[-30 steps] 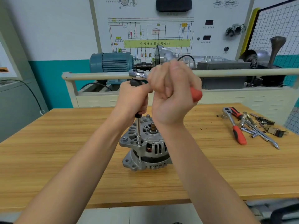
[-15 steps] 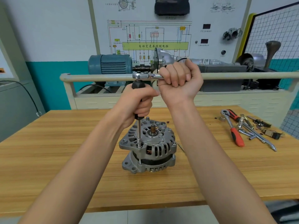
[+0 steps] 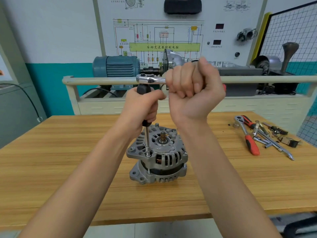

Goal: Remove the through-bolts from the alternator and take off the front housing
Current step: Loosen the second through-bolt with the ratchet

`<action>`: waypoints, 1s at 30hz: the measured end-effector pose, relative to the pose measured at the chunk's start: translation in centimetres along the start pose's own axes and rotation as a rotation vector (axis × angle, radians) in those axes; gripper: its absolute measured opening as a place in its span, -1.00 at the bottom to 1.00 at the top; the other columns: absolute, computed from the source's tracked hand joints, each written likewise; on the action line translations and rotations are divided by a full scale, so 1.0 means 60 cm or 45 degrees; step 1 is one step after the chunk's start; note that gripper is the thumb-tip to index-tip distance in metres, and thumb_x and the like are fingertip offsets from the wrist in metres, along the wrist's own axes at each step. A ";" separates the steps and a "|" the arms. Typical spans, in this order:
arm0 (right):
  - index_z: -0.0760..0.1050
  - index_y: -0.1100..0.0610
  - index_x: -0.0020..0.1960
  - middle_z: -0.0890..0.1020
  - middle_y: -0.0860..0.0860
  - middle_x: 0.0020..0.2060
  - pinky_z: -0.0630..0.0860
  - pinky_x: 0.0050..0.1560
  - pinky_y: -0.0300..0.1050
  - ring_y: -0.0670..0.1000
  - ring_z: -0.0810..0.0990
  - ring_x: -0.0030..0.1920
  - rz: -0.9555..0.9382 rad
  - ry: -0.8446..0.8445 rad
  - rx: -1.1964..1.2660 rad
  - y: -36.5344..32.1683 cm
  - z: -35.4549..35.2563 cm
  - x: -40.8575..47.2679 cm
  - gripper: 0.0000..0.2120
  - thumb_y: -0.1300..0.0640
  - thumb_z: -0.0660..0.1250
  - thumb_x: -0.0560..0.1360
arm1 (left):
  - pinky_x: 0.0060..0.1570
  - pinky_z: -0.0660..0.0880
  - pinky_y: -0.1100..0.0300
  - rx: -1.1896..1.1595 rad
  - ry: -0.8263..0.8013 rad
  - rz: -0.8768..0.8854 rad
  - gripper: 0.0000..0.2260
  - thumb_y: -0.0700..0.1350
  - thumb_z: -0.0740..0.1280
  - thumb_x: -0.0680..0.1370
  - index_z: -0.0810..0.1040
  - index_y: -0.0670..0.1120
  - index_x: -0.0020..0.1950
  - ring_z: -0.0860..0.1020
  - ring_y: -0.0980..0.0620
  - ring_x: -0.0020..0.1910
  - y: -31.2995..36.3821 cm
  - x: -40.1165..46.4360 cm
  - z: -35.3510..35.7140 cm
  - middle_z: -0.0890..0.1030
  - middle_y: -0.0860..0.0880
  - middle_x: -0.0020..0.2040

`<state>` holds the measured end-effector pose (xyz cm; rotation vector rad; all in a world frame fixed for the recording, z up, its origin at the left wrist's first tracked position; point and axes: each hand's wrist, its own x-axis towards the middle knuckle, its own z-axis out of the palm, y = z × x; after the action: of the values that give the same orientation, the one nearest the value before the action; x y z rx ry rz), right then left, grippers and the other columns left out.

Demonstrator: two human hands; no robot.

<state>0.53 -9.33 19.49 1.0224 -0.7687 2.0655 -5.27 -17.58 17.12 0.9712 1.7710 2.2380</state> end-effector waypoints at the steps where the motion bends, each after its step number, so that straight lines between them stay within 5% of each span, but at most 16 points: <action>1: 0.24 0.06 -0.64 0.23 -0.08 -0.71 0.14 -0.51 -0.22 -0.08 0.06 -0.62 0.104 0.061 0.126 -0.006 -0.008 0.009 -0.51 0.25 0.08 0.46 | -0.59 0.12 0.34 -0.052 -0.134 -0.019 -0.60 -0.33 0.31 0.46 0.25 -0.04 -0.49 0.11 0.11 -0.66 0.002 0.000 -0.008 0.19 0.06 -0.62; 4: 0.20 0.10 -0.64 0.19 -0.04 -0.72 0.10 -0.53 -0.23 -0.05 0.01 -0.60 0.367 0.311 0.455 -0.009 -0.032 0.035 -0.54 0.19 0.09 0.44 | -0.61 0.12 0.33 -0.151 -0.482 -0.125 -0.68 -0.21 0.27 0.43 0.31 -0.06 -0.51 0.15 0.14 -0.69 0.009 0.003 -0.026 0.22 0.05 -0.63; 7: 0.19 0.10 -0.64 0.18 -0.04 -0.73 0.09 -0.54 -0.24 -0.06 0.13 -0.69 0.433 0.408 0.556 -0.003 -0.043 0.044 -0.54 0.19 0.09 0.44 | -0.62 0.04 0.33 -0.137 -0.554 -0.185 -0.65 -0.19 0.26 0.43 0.26 -0.05 -0.55 0.11 0.16 -0.71 0.008 0.006 -0.026 0.18 0.06 -0.66; 16: 0.13 0.02 -0.58 0.22 -0.08 -0.69 0.12 -0.50 -0.19 -0.07 0.06 -0.60 0.010 0.088 0.047 -0.001 -0.002 -0.001 -0.52 0.27 0.03 0.50 | -0.60 0.08 0.38 0.002 0.119 -0.062 -0.58 -0.30 0.24 0.49 0.22 -0.02 -0.52 0.08 0.10 -0.67 -0.005 0.000 0.012 0.17 0.06 -0.62; 20: 0.20 0.03 -0.55 0.27 -0.08 -0.65 0.09 -0.45 -0.16 -0.11 0.18 -0.60 -0.226 -0.021 -0.224 0.012 0.016 -0.020 -0.57 0.34 0.03 0.45 | -0.60 0.08 0.36 0.047 0.229 -0.024 -0.65 -0.32 0.24 0.46 0.21 -0.05 -0.44 0.10 0.09 -0.65 -0.007 -0.001 0.021 0.19 0.06 -0.62; 25: 0.19 0.01 -0.60 0.25 -0.09 -0.70 0.12 -0.50 -0.20 -0.10 0.11 -0.62 0.000 0.009 0.005 -0.002 -0.002 0.002 -0.53 0.28 0.06 0.46 | -0.59 0.13 0.34 0.013 -0.060 -0.031 -0.64 -0.29 0.31 0.43 0.26 -0.05 -0.49 0.11 0.10 -0.65 -0.001 -0.002 -0.002 0.20 0.06 -0.62; 30: 0.19 0.11 -0.65 0.19 -0.04 -0.73 0.06 -0.52 -0.23 -0.07 -0.02 -0.58 0.380 0.353 0.551 -0.011 -0.041 0.036 -0.55 0.19 0.10 0.41 | -0.62 0.11 0.35 -0.172 -0.588 -0.144 -0.69 -0.18 0.35 0.34 0.31 -0.05 -0.54 0.15 0.16 -0.71 0.009 0.005 -0.020 0.22 0.07 -0.65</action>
<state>-0.94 -6.40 20.16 0.8483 -0.3518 2.6398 -6.05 -18.60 17.58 1.2034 1.4158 1.8448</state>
